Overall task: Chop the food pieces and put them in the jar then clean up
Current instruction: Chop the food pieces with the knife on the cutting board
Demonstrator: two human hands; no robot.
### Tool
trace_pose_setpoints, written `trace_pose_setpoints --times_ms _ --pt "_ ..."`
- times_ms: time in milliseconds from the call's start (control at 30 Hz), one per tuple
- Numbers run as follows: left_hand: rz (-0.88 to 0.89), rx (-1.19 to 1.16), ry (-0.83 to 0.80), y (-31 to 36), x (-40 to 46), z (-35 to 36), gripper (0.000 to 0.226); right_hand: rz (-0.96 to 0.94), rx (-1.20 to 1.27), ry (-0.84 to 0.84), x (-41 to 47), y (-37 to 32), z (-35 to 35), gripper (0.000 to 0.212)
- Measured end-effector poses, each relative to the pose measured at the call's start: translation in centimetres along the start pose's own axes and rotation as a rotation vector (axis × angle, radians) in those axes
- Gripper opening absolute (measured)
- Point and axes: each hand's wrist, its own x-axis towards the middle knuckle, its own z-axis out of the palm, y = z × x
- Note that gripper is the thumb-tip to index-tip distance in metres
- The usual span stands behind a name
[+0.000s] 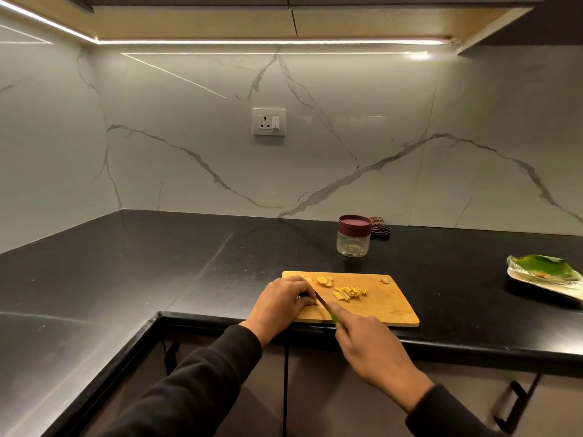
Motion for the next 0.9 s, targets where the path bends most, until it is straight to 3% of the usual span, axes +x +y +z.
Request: trace_pose_setpoints --times_ms 900 --pt "-0.014 0.037 0.002 0.17 0.00 0.11 0.012 0.009 -0.107 0.016 0.26 -0.55 0.97 0.057"
